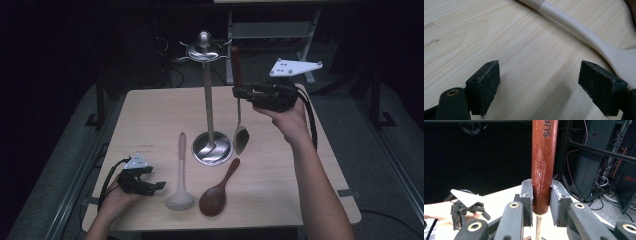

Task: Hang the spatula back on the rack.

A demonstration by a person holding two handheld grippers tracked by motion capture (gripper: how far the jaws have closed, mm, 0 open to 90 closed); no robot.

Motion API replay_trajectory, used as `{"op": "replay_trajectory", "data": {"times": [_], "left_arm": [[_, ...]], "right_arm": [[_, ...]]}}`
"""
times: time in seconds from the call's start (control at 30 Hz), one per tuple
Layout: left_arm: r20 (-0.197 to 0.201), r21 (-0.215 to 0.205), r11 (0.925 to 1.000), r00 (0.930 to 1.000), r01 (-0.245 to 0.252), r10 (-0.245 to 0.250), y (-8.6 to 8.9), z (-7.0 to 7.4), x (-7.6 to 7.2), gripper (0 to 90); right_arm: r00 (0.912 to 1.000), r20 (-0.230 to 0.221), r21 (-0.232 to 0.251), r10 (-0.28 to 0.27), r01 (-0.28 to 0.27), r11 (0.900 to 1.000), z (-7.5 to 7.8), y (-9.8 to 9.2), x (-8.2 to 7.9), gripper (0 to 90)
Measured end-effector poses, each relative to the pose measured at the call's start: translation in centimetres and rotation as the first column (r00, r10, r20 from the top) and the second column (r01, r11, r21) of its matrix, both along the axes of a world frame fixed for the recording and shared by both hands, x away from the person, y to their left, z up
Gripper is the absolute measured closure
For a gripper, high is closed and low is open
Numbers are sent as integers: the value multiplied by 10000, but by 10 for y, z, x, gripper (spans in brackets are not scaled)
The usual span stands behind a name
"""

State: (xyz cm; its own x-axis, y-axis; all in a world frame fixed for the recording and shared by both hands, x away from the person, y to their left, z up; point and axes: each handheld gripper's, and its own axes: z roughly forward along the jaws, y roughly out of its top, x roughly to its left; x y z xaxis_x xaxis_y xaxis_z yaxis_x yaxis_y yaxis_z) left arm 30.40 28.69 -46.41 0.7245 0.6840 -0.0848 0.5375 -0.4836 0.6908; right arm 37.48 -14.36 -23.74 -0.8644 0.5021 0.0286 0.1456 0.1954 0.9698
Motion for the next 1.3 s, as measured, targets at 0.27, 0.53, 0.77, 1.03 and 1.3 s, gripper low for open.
{"op": "replay_trajectory", "data": {"times": [0.27,0.53,0.77,1.03,1.3], "left_arm": [[11,-18,10000,10000,6,-6,1,0,0,173],[-4,-29,10000,10000,72,-72,0,0,0,173],[-4,6,10000,10000,74,-74,-1,0,0,173],[-7,42,10000,10000,91,-91,-1,0,0,173],[-12,56,9999,10000,96,-96,-1,0,-1,173]], "right_arm": [[9999,-36,-267,95,-96,9996,1,12,5,740],[9999,-139,-307,49,-53,9995,-1,21,7,737],[10000,3,-816,-91,91,9966,0,26,5,716],[9997,181,-742,-179,192,9971,3,22,-2,585],[9991,142,-698,-394,403,9967,-3,12,-8,526]]}}
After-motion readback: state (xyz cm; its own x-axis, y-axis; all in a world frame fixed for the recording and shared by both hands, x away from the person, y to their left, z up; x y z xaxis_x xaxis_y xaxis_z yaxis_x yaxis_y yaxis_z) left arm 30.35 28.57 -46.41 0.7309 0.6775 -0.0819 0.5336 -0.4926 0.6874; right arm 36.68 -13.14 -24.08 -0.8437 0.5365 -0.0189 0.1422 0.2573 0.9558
